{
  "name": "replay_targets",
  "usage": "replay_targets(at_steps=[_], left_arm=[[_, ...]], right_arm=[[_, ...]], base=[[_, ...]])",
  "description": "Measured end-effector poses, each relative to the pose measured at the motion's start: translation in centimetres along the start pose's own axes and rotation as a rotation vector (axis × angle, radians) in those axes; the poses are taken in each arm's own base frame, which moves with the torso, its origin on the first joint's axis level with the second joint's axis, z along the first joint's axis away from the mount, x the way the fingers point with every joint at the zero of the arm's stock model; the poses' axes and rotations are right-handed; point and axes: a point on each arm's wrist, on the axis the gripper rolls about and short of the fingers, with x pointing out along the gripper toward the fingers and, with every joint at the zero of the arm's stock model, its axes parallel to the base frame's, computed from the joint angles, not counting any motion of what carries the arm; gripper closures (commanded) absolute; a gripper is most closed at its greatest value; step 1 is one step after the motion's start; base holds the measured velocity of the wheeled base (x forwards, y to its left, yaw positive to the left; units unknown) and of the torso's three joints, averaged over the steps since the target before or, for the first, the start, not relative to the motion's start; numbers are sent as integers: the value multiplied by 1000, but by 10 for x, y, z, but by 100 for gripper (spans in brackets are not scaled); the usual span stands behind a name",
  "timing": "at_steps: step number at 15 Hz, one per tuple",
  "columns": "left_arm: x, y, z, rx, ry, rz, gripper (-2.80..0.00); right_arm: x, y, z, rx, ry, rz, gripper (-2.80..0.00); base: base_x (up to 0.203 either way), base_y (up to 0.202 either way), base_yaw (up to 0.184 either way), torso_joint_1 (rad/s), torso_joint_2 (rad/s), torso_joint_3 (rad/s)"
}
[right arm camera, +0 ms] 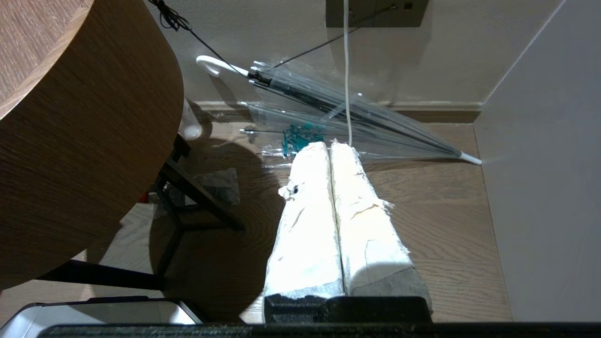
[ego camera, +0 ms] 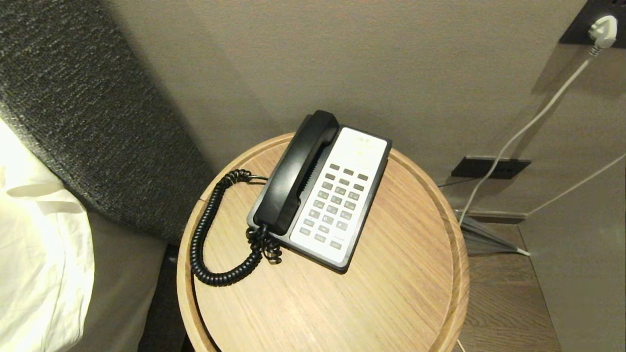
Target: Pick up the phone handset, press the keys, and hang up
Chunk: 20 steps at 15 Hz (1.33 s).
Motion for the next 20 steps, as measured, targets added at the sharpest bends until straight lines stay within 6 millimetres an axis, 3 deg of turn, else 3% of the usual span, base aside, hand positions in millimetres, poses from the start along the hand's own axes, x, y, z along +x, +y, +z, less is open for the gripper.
replay_targets(at_steps=[20], left_arm=[[0,0,0,0,0,0,0]], right_arm=[[0,0,0,0,1,0,0]], base=[[0,0,0,0,0,0]])
